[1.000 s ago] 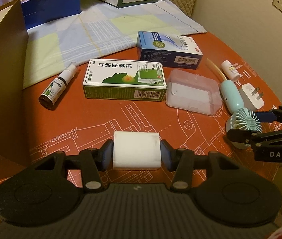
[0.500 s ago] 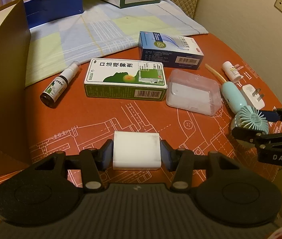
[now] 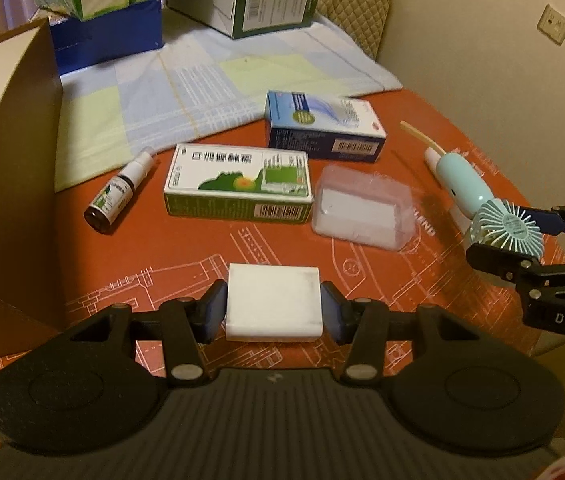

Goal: Organize rigid objects
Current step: 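Carry the adapter with the left gripper while the right gripper carries the fan to the box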

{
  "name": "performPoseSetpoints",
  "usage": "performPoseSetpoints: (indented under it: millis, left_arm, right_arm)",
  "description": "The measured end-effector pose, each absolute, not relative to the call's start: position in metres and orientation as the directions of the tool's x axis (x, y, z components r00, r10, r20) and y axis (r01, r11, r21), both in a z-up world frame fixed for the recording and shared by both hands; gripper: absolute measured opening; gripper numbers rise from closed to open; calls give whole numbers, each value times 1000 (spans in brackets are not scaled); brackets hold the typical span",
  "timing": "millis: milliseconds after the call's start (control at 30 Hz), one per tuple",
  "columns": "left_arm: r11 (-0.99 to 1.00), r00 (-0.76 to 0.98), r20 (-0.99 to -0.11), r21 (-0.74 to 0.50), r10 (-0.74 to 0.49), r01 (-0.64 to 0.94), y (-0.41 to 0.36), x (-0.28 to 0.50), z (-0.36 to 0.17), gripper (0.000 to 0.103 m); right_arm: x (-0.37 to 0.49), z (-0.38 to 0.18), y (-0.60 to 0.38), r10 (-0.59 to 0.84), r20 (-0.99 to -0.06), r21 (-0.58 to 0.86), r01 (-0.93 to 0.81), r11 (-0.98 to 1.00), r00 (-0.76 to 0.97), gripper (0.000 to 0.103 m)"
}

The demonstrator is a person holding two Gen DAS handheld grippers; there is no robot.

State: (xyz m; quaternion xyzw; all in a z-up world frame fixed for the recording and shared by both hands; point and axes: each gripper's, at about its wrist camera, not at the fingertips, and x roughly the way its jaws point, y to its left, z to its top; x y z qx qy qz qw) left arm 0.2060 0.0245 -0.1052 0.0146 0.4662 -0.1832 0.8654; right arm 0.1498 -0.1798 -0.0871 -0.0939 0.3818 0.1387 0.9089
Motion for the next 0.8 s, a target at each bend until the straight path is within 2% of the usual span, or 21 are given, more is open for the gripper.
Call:
performPoseSetpoints:
  millis: [400,800]
  left_arm:
    - [946,591,-745,-173,-308,275,44,197,-53,45]
    - [976,693,-687,-168,-219,142,108,184,-3,45]
  right_arm:
    - [151,-56,-157,273,-651,-66,-412,909,708,60]
    - [154,-27,-91,466,-564,-47,-590,806,682,60]
